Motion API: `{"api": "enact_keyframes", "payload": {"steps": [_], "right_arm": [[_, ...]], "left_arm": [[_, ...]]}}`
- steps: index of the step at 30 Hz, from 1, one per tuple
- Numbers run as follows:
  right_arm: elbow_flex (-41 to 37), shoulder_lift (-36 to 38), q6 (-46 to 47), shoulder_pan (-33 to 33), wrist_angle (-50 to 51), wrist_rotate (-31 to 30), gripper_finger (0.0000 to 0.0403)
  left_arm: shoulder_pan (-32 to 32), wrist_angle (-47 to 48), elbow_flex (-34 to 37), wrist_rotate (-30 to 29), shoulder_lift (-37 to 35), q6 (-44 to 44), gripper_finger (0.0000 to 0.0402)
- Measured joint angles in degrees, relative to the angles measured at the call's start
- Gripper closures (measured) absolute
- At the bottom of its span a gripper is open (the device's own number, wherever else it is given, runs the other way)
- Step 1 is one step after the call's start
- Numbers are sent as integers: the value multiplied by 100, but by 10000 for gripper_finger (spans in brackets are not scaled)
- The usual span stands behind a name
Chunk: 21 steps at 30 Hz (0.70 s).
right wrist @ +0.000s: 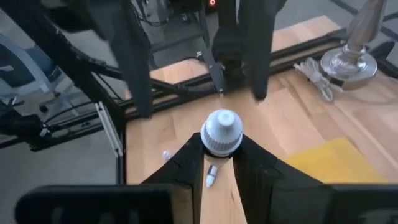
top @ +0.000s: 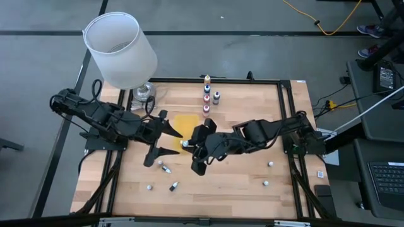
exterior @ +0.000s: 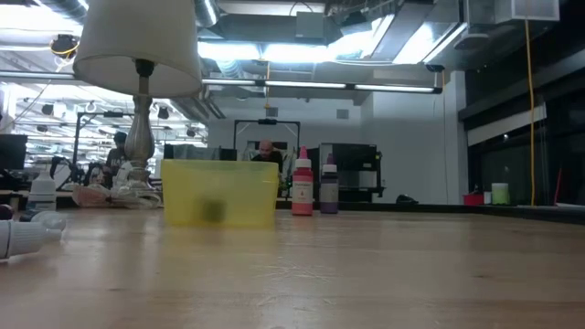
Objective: Pick & Place food coloring
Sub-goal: Put the small red bottle into the yellow bin
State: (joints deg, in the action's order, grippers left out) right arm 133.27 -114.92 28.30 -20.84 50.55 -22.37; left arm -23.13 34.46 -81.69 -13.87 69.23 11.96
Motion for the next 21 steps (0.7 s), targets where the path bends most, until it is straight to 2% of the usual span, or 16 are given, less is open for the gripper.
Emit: {"api": "enact_keyframes", "payload": {"steps": [11,21], "right_arm": [[-2,-28,-33,48,-3,11,325],[-2,-28,-162,48,13,6,325]], "left_arm": [[249,-49,3,11,147,101,139],[387,-178,7,448,309,235,151]]}}
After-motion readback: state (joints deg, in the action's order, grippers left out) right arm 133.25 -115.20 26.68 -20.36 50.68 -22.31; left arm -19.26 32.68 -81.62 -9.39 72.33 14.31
